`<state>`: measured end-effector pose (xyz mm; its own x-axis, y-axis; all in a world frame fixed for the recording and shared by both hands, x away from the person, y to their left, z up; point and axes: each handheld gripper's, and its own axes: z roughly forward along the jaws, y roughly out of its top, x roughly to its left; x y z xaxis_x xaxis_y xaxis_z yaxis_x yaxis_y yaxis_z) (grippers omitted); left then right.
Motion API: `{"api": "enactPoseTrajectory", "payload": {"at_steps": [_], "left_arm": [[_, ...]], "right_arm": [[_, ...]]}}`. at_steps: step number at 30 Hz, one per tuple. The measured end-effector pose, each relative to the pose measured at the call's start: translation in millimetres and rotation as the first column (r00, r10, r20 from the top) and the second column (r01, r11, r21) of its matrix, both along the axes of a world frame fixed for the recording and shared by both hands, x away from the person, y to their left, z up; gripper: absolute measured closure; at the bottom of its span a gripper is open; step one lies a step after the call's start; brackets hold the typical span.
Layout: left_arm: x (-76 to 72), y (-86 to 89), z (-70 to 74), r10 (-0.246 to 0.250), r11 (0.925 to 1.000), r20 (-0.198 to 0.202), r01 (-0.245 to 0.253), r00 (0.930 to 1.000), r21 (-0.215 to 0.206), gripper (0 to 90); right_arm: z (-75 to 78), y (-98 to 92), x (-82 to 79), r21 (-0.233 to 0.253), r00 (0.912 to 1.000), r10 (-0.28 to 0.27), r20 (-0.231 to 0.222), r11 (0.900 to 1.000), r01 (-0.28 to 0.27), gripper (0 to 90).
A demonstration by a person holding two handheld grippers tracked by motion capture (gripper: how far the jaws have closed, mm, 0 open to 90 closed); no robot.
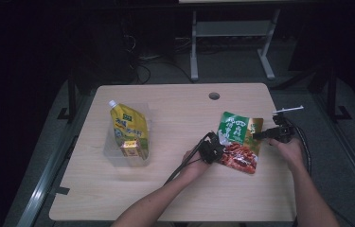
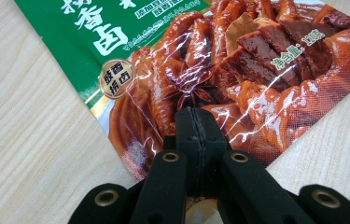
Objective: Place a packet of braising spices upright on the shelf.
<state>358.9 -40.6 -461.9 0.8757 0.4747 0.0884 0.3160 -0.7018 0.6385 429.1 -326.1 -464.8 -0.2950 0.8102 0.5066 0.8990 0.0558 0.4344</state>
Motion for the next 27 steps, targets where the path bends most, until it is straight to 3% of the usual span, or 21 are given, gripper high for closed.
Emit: {"api": "enactPoseTrajectory", "payload": {"at_steps": [7,12,16,27], "left_arm": [[0.3,-0.3,-0.3,-0.001,1.0000,-0.001,0.001,1.0000,-0.004,89.7],[0.0,-0.8,-0.4,0.001,1.0000,0.002,-0.001,1.0000,-0.006,89.6],[-0.1,-0.7,-0.5,0.004,1.0000,0.006,-0.004,1.0000,-0.006,88.6],[-1.9,8.8,4.2,-0.006,0.9986,-0.037,0.004,0.9993,-0.052,76.8]], "right_arm": [[-2.5,2.8,1.2,0.024,0.9992,0.039,-0.009,0.999,-0.039,71.5],[-1.2,9.0,-0.1,-0.034,0.9994,0.031,0.016,0.999,-0.031,83.2],[1.0,9.8,-1.7,-0.042,0.9988,0.030,0.039,0.999,-0.029,89.3],[26.4,20.3,-15.7,-0.106,0.9929,0.035,0.114,0.994,-0.023,90.0]]}}
